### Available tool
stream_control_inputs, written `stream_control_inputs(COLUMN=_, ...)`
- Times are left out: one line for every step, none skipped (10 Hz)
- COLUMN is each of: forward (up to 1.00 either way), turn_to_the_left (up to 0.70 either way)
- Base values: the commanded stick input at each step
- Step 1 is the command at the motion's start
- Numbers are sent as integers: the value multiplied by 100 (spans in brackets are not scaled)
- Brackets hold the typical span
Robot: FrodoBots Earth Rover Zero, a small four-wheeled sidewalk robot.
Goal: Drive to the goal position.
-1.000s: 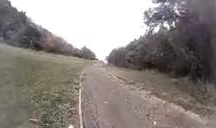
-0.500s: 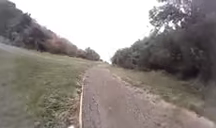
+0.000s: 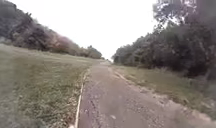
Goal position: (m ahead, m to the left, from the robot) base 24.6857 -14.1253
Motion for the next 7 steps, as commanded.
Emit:
stream_control_inputs(forward=60, turn_to_the_left=0)
stream_control_inputs(forward=60, turn_to_the_left=0)
stream_control_inputs(forward=60, turn_to_the_left=0)
stream_control_inputs(forward=60, turn_to_the_left=0)
stream_control_inputs(forward=60, turn_to_the_left=0)
stream_control_inputs(forward=60, turn_to_the_left=0)
stream_control_inputs(forward=60, turn_to_the_left=0)
